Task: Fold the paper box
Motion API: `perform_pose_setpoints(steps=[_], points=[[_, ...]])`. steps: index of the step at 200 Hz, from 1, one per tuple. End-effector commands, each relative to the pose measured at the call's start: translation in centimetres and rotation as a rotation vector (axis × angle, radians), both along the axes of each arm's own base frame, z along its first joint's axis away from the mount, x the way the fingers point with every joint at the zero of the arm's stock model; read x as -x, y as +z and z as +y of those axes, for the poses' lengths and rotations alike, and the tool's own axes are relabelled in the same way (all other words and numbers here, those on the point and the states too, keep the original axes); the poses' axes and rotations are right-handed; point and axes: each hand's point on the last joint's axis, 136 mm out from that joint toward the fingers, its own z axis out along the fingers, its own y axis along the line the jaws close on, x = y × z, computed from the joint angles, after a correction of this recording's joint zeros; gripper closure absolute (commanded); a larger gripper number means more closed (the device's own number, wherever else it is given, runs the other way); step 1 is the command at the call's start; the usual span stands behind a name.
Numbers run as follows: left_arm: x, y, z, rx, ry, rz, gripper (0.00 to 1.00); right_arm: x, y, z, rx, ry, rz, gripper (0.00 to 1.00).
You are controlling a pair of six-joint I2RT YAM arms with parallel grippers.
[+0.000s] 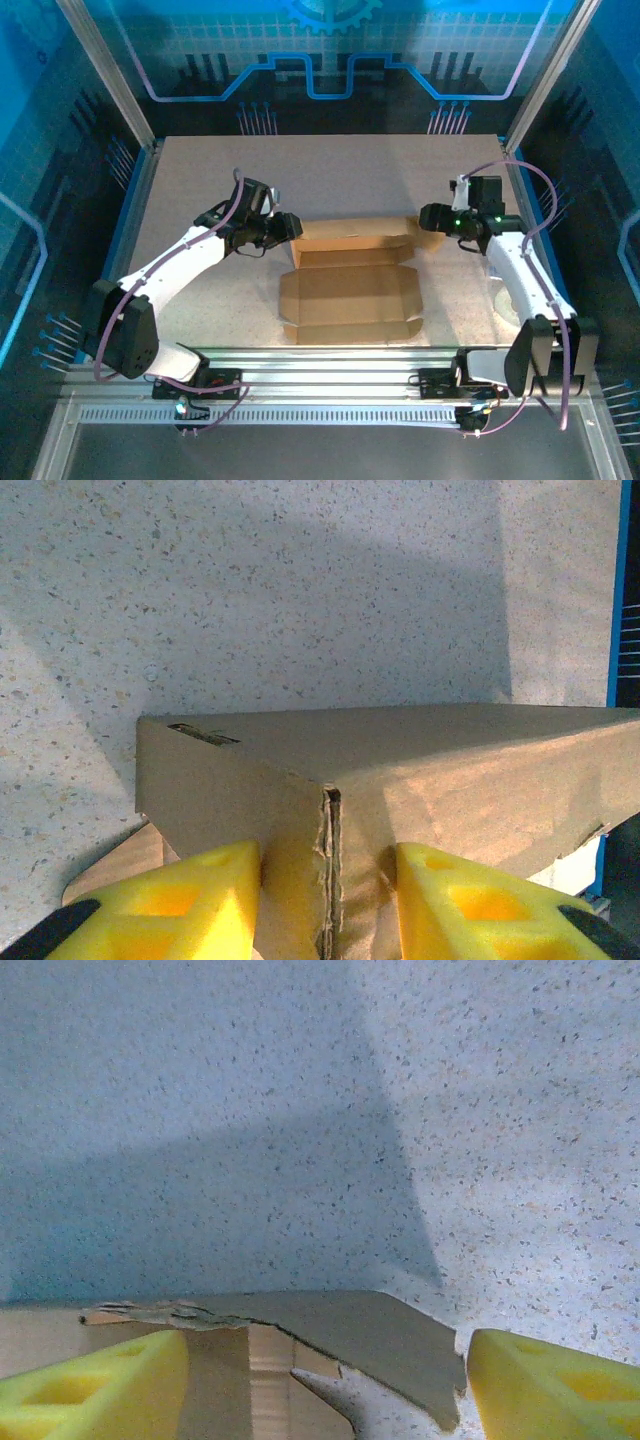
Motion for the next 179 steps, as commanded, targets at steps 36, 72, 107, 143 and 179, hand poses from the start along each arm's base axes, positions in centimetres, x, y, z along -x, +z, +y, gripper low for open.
perform_pose_setpoints(steps=[36, 72, 107, 143, 179], points=[[1.8, -3.9, 1.3, -0.078, 0.015, 0.146, 0.62, 0.2, -0.1, 1.1, -0.002, 0.106, 0.031, 0.3], [1.7, -3.9, 1.2, -0.077, 0.014, 0.147, 0.62, 0.5, -0.7, 2.1, -0.009, 0.139, 0.054, 0.46], [1.7, -3.8, 1.3, -0.081, 0.016, 0.152, 0.62, 1.3, -0.8, 2.7, 0.025, 0.145, 0.055, 0.7], [1.5, -3.7, 1.2, -0.079, 0.017, 0.155, 0.62, 2.3, -0.7, 3.9, 0.034, 0.183, 0.05, 0.84], [1.5, -3.5, 1.2, -0.083, 0.024, 0.159, 0.62, 3.1, -0.4, 5.1, 0.071, 0.233, 0.062, 0.89]])
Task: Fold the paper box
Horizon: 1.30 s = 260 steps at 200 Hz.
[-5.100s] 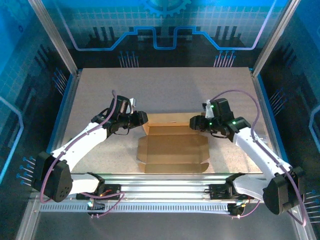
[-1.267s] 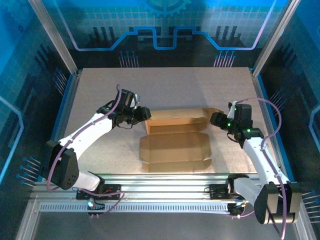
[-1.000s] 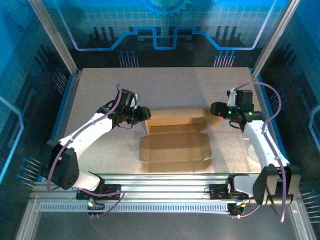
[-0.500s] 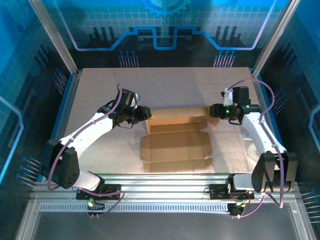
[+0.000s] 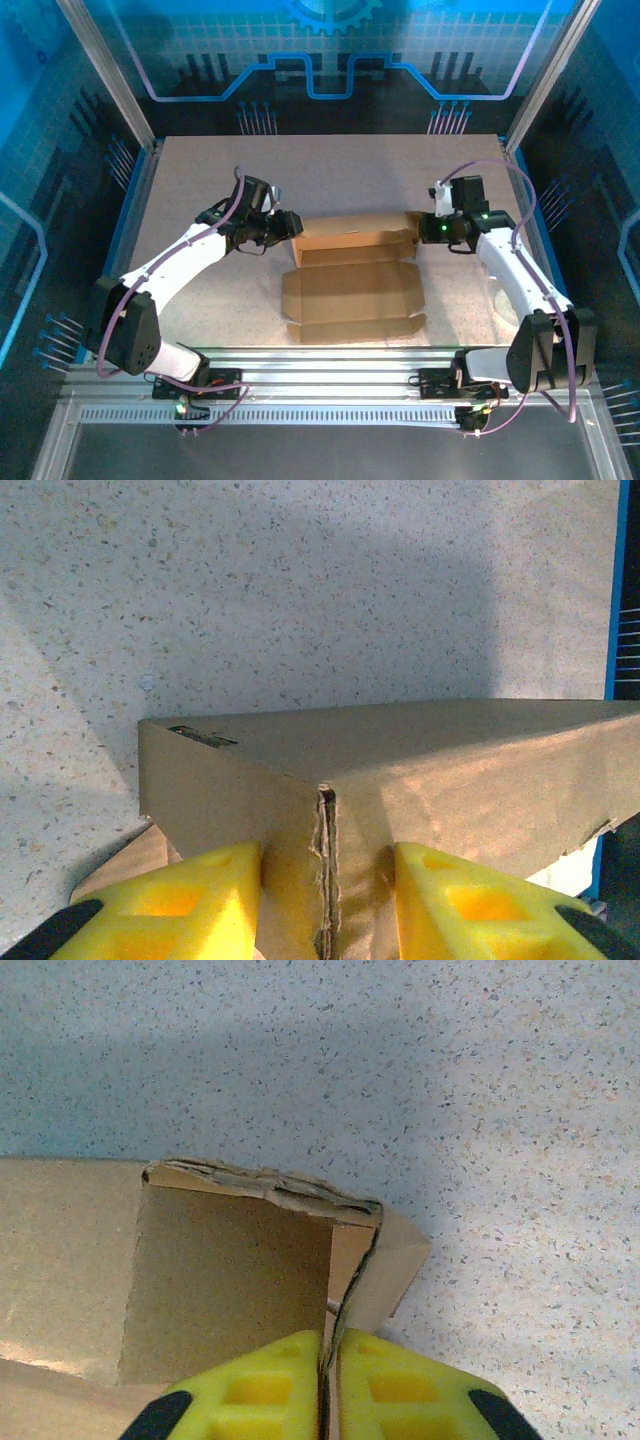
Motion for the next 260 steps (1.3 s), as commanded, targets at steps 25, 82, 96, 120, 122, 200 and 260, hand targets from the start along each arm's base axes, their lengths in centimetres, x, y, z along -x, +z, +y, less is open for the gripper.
perform_pose_setpoints(steps=[25, 82, 96, 120, 122, 200, 260], points=[[1.6, -3.3, 1.5, -0.099, 0.027, 0.155, 0.61, 2.2, 0.9, 2.5, 0.023, 0.111, 0.014, 0.9], [0.3, -2.4, 1.0, -0.089, 0.018, 0.142, 0.61, 2.9, 2.7, 4.3, -0.005, 0.206, 0.007, 0.9], [0.2, -2.2, 0.9, -0.082, 0.019, 0.139, 0.61, 3.0, 2.9, 5.1, -0.013, 0.242, 0.019, 0.9], [0.2, -2.0, 1.0, -0.086, 0.019, 0.132, 0.61, 3.1, 2.5, 5.9, 0.025, 0.289, 0.065, 0.9], [0.1, -2.0, 1.0, -0.087, 0.019, 0.131, 0.61, 3.1, 2.5, 5.9, 0.029, 0.292, 0.069, 0.89], [0.2, -1.6, 1.6, -0.122, 0.022, 0.117, 0.6, 2.3, 3.8, 8.0, -0.035, 0.341, 0.081, 0.91], [0.1, -0.5, 1.7, -0.121, 0.017, 0.095, 0.55, 2.7, 2.7, 7.7, -0.017, 0.336, 0.113, 0.91]])
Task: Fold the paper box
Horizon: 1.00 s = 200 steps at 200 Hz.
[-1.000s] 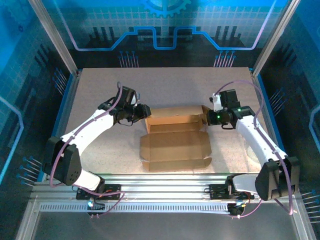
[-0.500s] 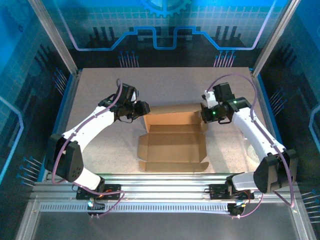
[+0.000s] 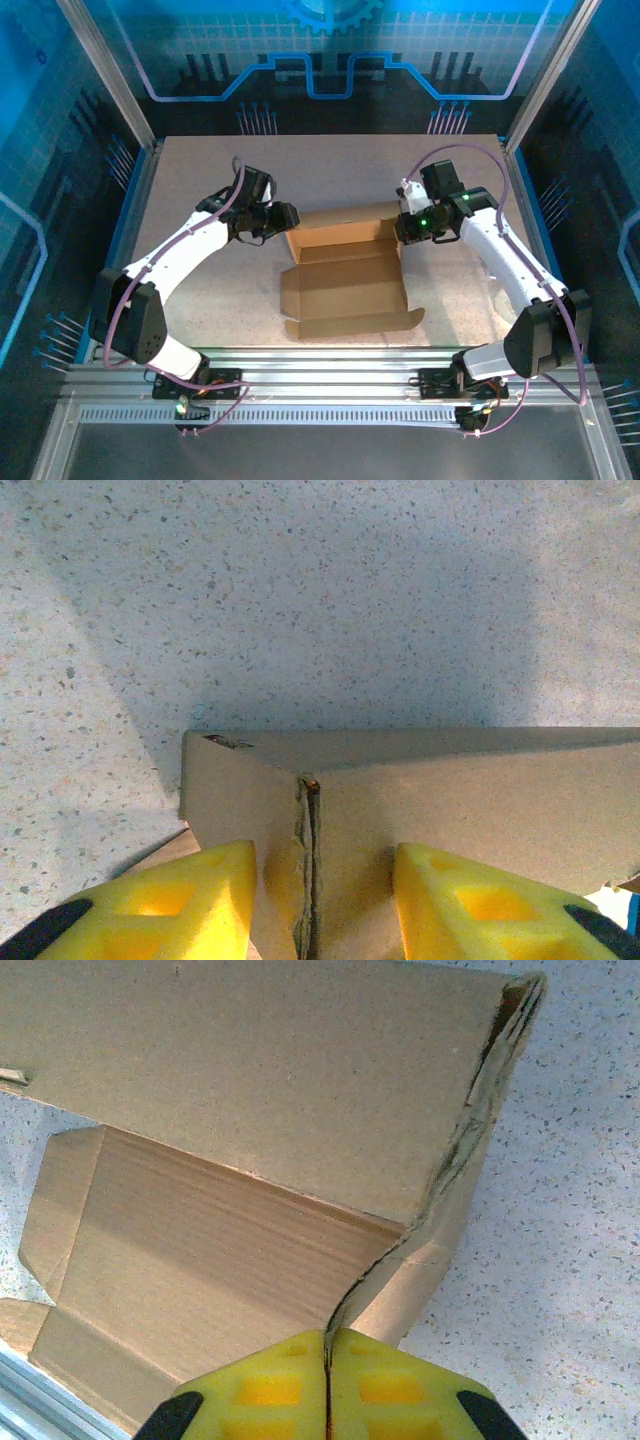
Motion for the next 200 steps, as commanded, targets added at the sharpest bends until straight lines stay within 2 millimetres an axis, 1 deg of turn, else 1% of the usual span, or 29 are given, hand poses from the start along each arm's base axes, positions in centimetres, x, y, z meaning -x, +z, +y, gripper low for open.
perform_pose_setpoints(steps=[1, 13, 27, 57, 83, 105, 118, 130, 152, 167, 181, 193, 200], points=[[1.6, -0.8, 0.3, -0.042, -0.033, 0.066, 0.54, 0.4, 0.1, 1.4, -0.038, 0.053, 0.01, 0.91], [1.6, 0.1, 0.3, -0.041, -0.038, 0.051, 0.53, 0.4, -0.4, 0.9, -0.017, 0.038, 0.011, 0.91], [1.5, 1.5, 0.6, -0.043, -0.045, 0.021, 0.5, 0.4, -1.0, 0.4, 0.01, 0.024, 0.011, 0.91], [1.8, 4.5, 1.7, -0.086, -0.052, -0.054, 0.46, 0.4, -1.8, -0.2, 0.034, -0.002, 0.01, 0.9], [2.9, 6.0, 2.7, -0.116, -0.052, -0.088, 0.42, 0.2, -2.0, 0.0, 0.018, -0.01, 0.0, 0.87], [4.3, 6.7, 2.9, -0.103, -0.068, -0.115, 0.41, 0.1, -2.2, 0.0, 0.014, -0.013, -0.005, 0.83], [5.4, 6.7, 2.9, -0.095, -0.091, -0.118, 0.41, 0.0, -2.3, 0.1, 0.011, -0.016, -0.007, 0.8], [6.6, 6.5, 2.4, -0.086, -0.128, -0.115, 0.41, -0.1, -2.4, 0.1, 0.006, -0.017, -0.007, 0.74], [9.5, 5.6, 0.2, -0.089, -0.245, -0.113, 0.41, -0.2, -2.3, 0.3, 0.0, -0.014, -0.006, 0.68], [11.7, 4.5, -1.6, -0.085, -0.327, -0.107, 0.41, -0.2, -2.4, 0.3, 0.003, -0.012, -0.004, 0.63], [13.1, 3.3, -3.0, -0.074, -0.378, -0.113, 0.41, -0.2, -2.4, 0.2, 0.009, -0.013, -0.004, 0.6], [14.1, 2.3, -4.2, -0.049, -0.414, -0.112, 0.41, -0.2, -2.4, 0.2, 0.009, -0.013, -0.004, 0.59], [14.8, 1.4, -4.9, -0.047, -0.435, -0.099, 0.41, -0.2, -2.4, 0.2, 0.009, -0.012, -0.004, 0.59]])
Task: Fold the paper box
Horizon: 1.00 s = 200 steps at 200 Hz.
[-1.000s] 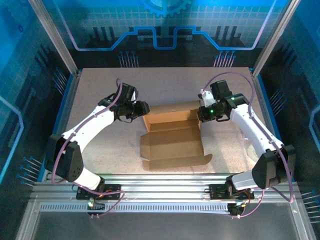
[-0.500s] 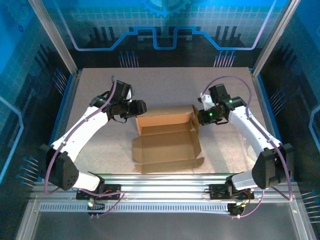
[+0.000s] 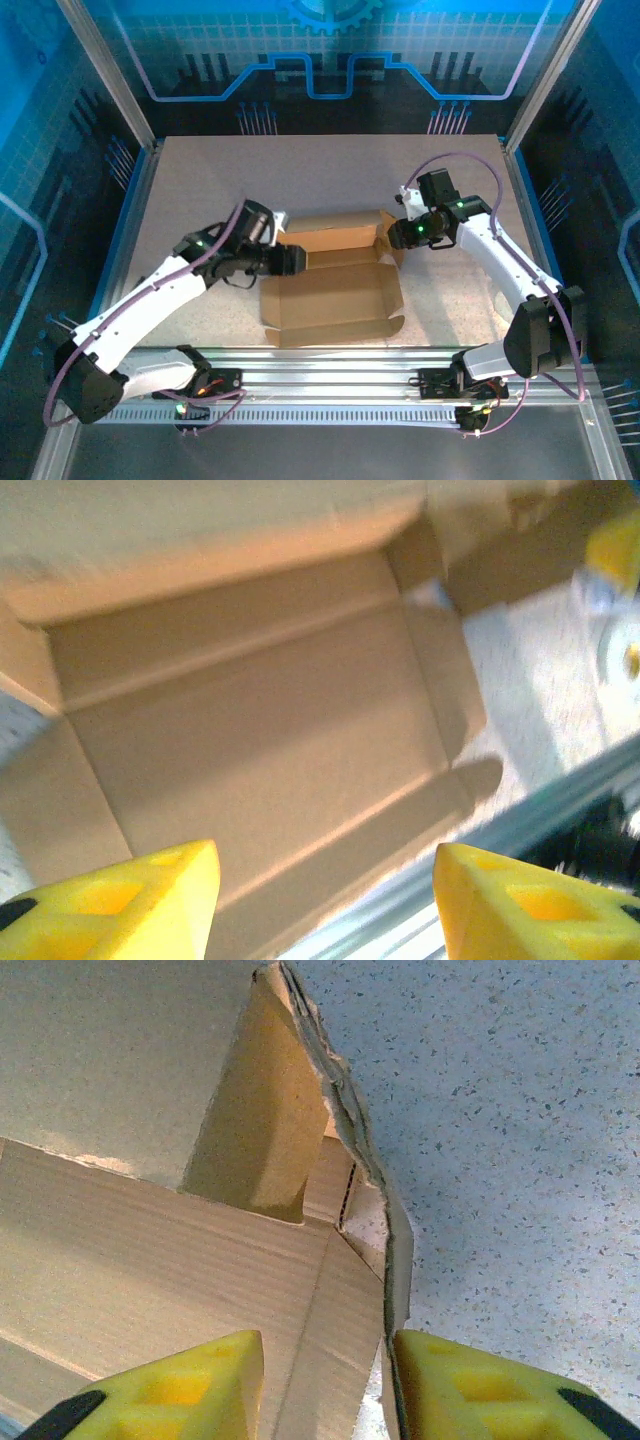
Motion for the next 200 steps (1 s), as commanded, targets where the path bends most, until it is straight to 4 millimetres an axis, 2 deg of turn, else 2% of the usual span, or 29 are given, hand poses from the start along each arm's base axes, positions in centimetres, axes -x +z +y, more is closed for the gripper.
perform_pose_setpoints(steps=[1, 29, 57, 98, 150, 161, 200], points=[[2.0, -1.7, -1.9, 0.028, -0.075, 0.01, 0.41, 0.0, 0.1, 0.5, -0.006, 0.017, -0.008, 0.58], [4.3, -5.0, -4.4, -0.035, -0.147, 0.046, 0.44, -0.1, 0.0, 0.4, 0.003, 0.018, -0.007, 0.58], [5.8, -7.8, -6.3, -0.084, -0.185, 0.053, 0.44, -0.1, -0.2, 0.2, 0.009, 0.018, 0.0, 0.59], [7.1, -11.4, -7.8, -0.13, -0.211, 0.093, 0.48, 0.2, -1.1, -0.1, 0.031, 0.01, 0.024, 0.63], [7.5, -13.8, -8.5, -0.19, -0.205, 0.135, 0.52, 0.4, -1.6, -0.6, 0.054, -0.008, 0.037, 0.71], [7.7, -14.1, -8.8, -0.186, -0.21, 0.149, 0.52, 0.4, -1.7, -0.6, 0.059, -0.012, 0.041, 0.76], [9.5, -15.0, -9.8, -0.184, -0.252, 0.199, 0.56, -0.2, -1.0, -0.9, 0.062, -0.032, 0.029, 0.79]])
